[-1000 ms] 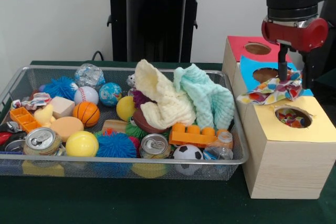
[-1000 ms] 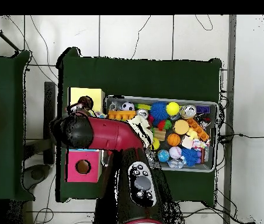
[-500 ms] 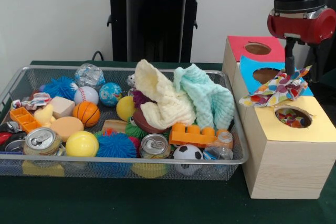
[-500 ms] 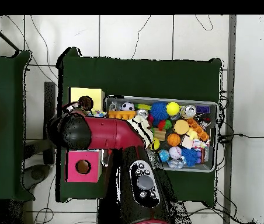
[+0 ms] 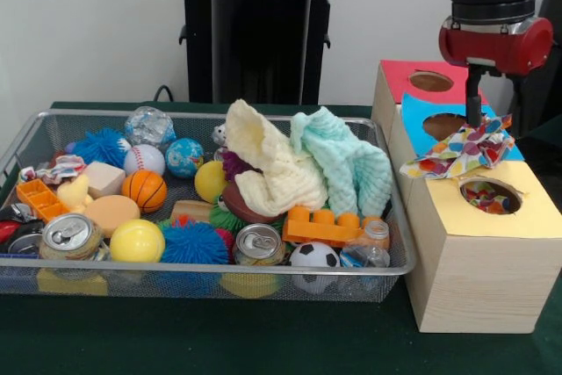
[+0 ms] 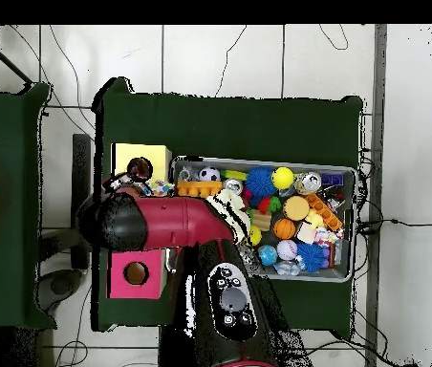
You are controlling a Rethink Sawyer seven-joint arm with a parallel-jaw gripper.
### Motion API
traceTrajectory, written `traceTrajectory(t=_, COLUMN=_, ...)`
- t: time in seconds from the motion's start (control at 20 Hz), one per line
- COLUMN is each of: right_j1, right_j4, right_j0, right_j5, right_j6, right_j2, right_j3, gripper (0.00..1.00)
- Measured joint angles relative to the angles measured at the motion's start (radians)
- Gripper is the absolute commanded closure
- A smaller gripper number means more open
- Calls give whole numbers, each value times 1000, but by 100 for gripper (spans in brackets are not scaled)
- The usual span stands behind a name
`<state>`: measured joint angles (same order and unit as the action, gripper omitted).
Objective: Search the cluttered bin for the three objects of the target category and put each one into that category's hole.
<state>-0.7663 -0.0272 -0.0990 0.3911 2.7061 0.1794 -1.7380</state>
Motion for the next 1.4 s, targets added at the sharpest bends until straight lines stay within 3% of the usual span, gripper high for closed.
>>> traceTrajectory(t=0.6, right_j1=1, right_j4=18, right_j0=28, right_j5=16, right_j6=0, right_j2=-15, right_j3=1, gripper=0)
traceTrajectory(t=1.4, right_j1=121, right_j4=59, right_j0=111, right_j5=25, right_j6=0, right_j2=-145, right_j3=113, gripper=0)
